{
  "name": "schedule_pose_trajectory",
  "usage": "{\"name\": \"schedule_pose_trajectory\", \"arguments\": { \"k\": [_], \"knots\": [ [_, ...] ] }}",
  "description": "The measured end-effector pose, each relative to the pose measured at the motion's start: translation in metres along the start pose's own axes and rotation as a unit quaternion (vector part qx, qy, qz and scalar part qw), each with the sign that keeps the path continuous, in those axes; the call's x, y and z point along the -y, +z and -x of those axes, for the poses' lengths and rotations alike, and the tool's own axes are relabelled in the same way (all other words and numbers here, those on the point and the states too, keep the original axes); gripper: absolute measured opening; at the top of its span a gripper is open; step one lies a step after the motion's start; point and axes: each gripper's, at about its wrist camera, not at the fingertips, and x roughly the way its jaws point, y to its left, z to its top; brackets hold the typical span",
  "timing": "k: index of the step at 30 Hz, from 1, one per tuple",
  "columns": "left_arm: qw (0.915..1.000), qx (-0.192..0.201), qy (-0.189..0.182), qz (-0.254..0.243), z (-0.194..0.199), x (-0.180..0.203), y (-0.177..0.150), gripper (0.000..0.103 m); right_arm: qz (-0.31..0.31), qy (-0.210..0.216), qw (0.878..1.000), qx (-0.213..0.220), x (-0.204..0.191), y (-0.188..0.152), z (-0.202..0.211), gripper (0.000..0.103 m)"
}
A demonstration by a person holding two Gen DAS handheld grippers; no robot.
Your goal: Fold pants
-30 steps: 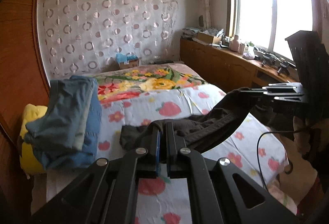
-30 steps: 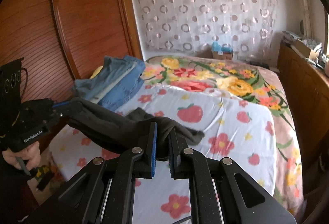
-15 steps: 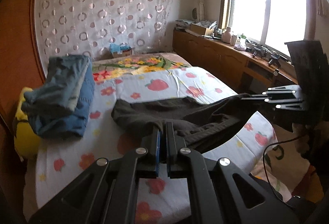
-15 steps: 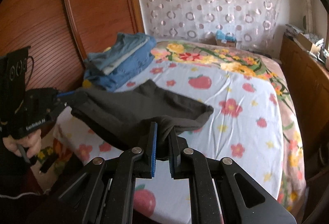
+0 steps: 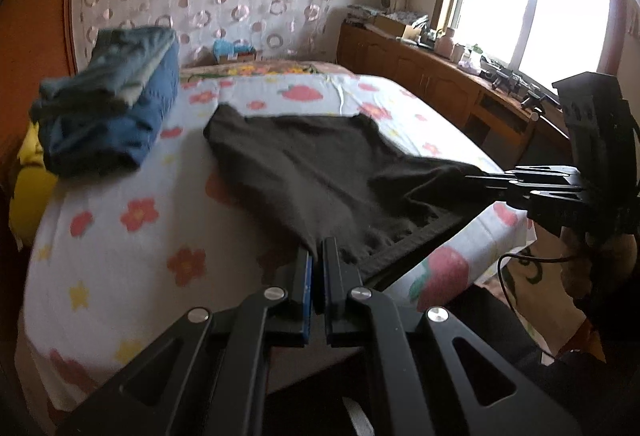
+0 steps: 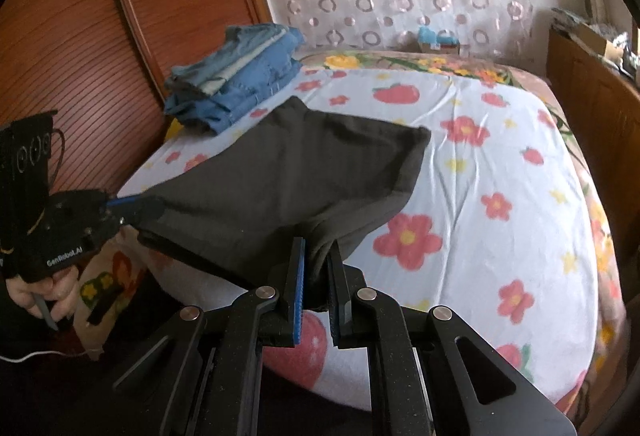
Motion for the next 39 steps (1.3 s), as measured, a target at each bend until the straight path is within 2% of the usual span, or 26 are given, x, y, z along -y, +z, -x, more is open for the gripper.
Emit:
{"name": "schedule_pose_trajectory", "arguments": {
  "k": [8,16,26,32,39],
  "knots": [
    [0.9997,-0.022,0.005,0.008,-0.015,0.001,-0.02,0.002,-0.011,-0.006,1.0,-0.016,0.002,-0.028,-0.015,0.007],
    [0.9995,-0.03,0.004,0.007,-0.022,0.0,-0.025,0.002,-0.028,0.001,0.999,-0.016,0.007,-0.038,-0.02,0.007],
    [0.9999,0.003,-0.016,0.002,0.007,0.006,-0.01,0.002,-0.028,0.015,0.999,0.007,0.007,-0.034,0.001,0.007],
    [0.9996,0.024,-0.011,-0.007,0.024,0.01,0.002,0.002,-0.021,0.022,0.999,0.034,0.001,-0.024,0.025,0.007],
    [0.9993,0.034,-0.008,-0.012,0.025,0.011,0.012,0.002,-0.014,0.02,0.998,0.056,0.001,-0.01,0.036,0.007]
  ]
}}
